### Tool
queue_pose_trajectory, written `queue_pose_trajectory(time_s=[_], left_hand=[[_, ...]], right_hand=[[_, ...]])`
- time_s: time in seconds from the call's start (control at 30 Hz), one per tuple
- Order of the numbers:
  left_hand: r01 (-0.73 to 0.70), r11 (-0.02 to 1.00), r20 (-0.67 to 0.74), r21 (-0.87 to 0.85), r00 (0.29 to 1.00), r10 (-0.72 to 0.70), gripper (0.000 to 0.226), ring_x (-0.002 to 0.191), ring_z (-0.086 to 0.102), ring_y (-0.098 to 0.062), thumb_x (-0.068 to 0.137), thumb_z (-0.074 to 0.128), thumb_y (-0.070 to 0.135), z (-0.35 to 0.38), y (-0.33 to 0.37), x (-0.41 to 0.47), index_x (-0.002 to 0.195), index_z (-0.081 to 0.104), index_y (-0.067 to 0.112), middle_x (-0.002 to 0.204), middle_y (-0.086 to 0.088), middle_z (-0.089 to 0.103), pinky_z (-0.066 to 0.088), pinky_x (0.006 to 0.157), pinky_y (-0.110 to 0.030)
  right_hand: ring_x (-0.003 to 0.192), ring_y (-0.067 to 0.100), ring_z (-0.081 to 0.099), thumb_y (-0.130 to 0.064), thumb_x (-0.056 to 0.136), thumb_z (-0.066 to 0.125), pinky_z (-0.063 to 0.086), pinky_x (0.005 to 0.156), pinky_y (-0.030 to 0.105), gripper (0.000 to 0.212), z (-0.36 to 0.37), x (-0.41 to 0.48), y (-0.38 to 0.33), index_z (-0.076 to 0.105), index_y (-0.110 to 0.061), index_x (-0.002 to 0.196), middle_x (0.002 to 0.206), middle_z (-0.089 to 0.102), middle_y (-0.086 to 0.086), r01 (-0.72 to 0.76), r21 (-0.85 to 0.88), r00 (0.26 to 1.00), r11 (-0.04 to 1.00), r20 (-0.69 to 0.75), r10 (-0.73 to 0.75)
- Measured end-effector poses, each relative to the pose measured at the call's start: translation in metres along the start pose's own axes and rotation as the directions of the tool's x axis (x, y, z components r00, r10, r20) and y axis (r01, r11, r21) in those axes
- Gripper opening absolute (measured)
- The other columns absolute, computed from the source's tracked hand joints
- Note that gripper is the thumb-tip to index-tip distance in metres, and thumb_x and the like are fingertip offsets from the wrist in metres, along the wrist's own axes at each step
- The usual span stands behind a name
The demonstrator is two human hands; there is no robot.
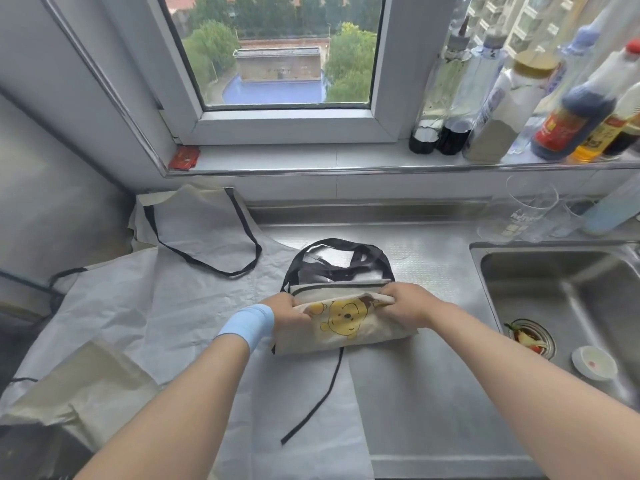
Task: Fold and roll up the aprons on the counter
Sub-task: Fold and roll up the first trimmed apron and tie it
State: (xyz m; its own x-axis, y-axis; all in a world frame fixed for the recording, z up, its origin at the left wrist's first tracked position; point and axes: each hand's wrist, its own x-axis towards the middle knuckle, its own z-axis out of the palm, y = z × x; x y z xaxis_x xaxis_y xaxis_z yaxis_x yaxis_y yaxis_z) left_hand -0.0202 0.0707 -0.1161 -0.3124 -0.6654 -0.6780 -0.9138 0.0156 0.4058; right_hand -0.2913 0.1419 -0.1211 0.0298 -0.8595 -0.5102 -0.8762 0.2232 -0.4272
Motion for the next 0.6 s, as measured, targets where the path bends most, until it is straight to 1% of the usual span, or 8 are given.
queue_pose_trajectory(time_s=[0.13,0.23,0.3,0.4,0.43,0.5,0.53,0.6], left_hand=[[-0.014,0.999,-0.144,0.044,0.989,0.020,0.022,0.072,0.058,-0.018,0.072,0.061,0.048,-0.012,0.004,0.018,0.078,0.062,0.026,0.077,0.006,0.062,0.045,0.064,-0.027],[0.022,0.974,-0.305,0.226,0.951,0.049,0.019,0.090,0.059,-0.022,0.080,0.057,0.040,-0.008,0.010,0.029,0.098,0.061,0.032,0.096,0.005,0.064,0.045,0.074,-0.030],[-0.018,0.896,-0.491,0.443,0.832,0.259,0.029,0.095,0.058,-0.027,0.078,0.062,0.022,0.004,0.016,0.037,0.107,0.062,0.027,0.101,0.002,0.063,0.043,0.079,-0.035],[-0.178,0.775,-0.497,0.606,0.677,0.544,0.030,0.085,0.060,-0.026,0.069,0.063,0.015,0.036,0.033,0.042,0.097,0.069,0.024,0.097,0.001,0.065,0.038,0.077,-0.036],[-0.238,0.752,-0.444,0.615,0.683,0.579,0.031,0.090,0.061,-0.026,0.073,0.057,0.023,0.048,0.036,0.043,0.102,0.069,0.024,0.104,0.000,0.067,0.037,0.081,-0.036],[-0.254,0.764,-0.282,0.593,0.824,0.492,0.056,0.122,0.052,-0.028,0.084,0.029,0.040,0.065,0.042,0.045,0.129,0.057,0.023,0.137,-0.003,0.055,0.035,0.100,-0.040],[-0.231,0.768,-0.229,0.597,0.869,0.440,0.067,0.138,0.036,-0.028,0.086,0.014,0.046,0.072,0.042,0.048,0.143,0.042,0.023,0.153,-0.004,0.036,0.026,0.110,-0.044],[-0.203,0.787,-0.172,0.582,0.916,0.363,0.074,0.149,0.007,-0.025,0.087,-0.002,0.050,0.078,0.042,0.052,0.154,0.013,0.024,0.163,-0.001,0.004,0.005,0.118,-0.047]], right_hand=[[0.076,0.018,0.060,-0.047,0.086,0.054,0.046,0.063,0.030,0.020,0.001,0.016,0.004,0.063,-0.031,0.081,0.073,0.062,-0.010,-0.035,-0.054,0.989,0.998,-0.144,0.027],[0.074,0.021,0.056,-0.045,0.087,0.059,0.036,0.056,0.030,0.030,0.002,0.029,0.005,0.049,-0.026,0.067,0.067,0.054,-0.009,-0.082,-0.088,0.974,0.993,-0.216,0.062],[0.075,0.022,0.055,-0.043,0.086,0.059,0.035,0.058,0.030,0.029,0.002,0.036,0.003,0.047,-0.025,0.067,0.070,0.055,-0.009,-0.101,-0.115,0.965,0.988,-0.255,0.069],[0.080,0.023,0.059,-0.039,0.086,0.059,0.037,0.062,0.030,0.023,0.004,0.043,-0.001,0.049,-0.025,0.070,0.077,0.058,-0.006,-0.114,-0.129,0.961,0.985,-0.266,0.077],[0.083,0.024,0.060,-0.038,0.086,0.058,0.038,0.063,0.030,0.019,0.006,0.044,-0.002,0.051,-0.025,0.074,0.083,0.060,-0.005,-0.128,-0.115,0.963,0.985,-0.254,0.096],[0.092,0.026,0.059,-0.034,0.087,0.058,0.042,0.070,0.032,0.011,0.012,0.042,-0.006,0.056,-0.024,0.091,0.099,0.059,-0.001,-0.177,-0.138,0.947,0.975,-0.292,0.130],[0.097,0.027,0.057,-0.029,0.085,0.059,0.043,0.074,0.035,0.017,0.017,0.042,-0.007,0.056,-0.021,0.100,0.105,0.057,0.001,-0.181,-0.207,0.927,0.961,-0.362,0.097],[0.102,0.031,0.054,-0.017,0.076,0.064,0.042,0.079,0.039,0.034,0.030,0.041,-0.010,0.056,-0.017,0.109,0.112,0.055,0.007,-0.137,-0.425,0.879,0.895,-0.468,-0.088]])
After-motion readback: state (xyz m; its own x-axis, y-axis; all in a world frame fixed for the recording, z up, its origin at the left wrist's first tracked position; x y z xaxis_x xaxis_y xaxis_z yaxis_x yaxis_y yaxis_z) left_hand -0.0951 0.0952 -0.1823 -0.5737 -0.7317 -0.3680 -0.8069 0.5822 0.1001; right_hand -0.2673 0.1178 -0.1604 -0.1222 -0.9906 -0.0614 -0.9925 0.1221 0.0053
